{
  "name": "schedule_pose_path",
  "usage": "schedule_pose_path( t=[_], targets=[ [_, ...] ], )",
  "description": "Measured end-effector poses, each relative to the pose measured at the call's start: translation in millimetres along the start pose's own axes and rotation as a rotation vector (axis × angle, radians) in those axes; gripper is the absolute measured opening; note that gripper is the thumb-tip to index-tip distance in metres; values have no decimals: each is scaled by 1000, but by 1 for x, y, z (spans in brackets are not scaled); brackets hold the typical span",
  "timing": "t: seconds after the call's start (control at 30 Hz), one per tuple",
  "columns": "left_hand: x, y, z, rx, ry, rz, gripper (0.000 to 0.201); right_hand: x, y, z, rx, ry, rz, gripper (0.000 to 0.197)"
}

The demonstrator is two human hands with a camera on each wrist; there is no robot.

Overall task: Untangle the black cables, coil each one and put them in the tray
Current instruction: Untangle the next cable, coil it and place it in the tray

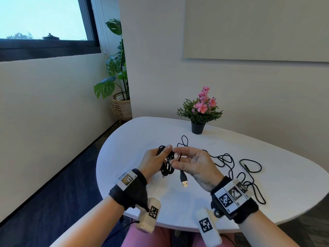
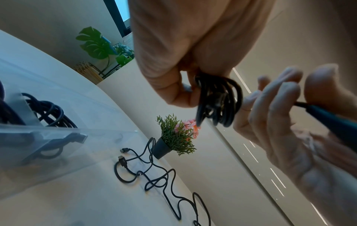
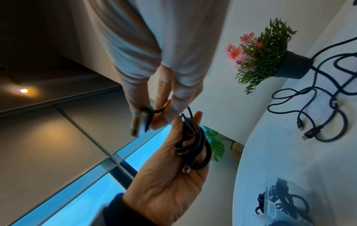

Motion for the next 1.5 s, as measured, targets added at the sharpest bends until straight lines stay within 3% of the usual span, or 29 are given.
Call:
schedule_pose_path(
  t=[0.2,0.3,0.4,0.5,0.7,0.8,0.93,1.1,1.27,1.4,1.5],
  targets=[
    [8,3,0,3,27,3,49,-2,-6,-1,-74,-108,-113,24],
    [11,5,-1,9,33,3,52,-2,-5,-2,-112,-198,-198,44],
    [9,6,-2,13,6,-47,50,-7,-6,-3,-23,-237,-332,47],
    [4,3,-2,27,-6,-146,49,-8,-7,2,67,-179,-641,42],
    [5,-2,-1,31,126,-320,42,-12,-6,-4,283,11,-992,20],
    [7,-8,-2,27,159,-376,45,-22,-3,-12,430,20,-1158,22],
    [1,-10,-3,-19,126,-503,38,-31,8,-15,436,-102,-1032,27],
    [-5,-1,-7,-68,68,-528,45,-27,17,-15,229,-82,-1045,25],
    [-8,13,-9,-161,64,-547,40,-25,23,-16,56,-30,-684,43],
    [-6,22,-11,-253,127,-589,43,-24,19,-19,19,43,-332,33],
    [-12,28,-11,-309,98,-655,37,-20,21,-17,-58,97,-66,32]
  ],
)
Point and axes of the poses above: each hand's wrist, its own z-axis towards the middle knuckle, its own x-axis out of the back of the hand, y = z × x, the point moved 7 cm from there along z, towards the middle knuckle, and after that the axes turned 15 degrees about -y, right-handed, at the moved point
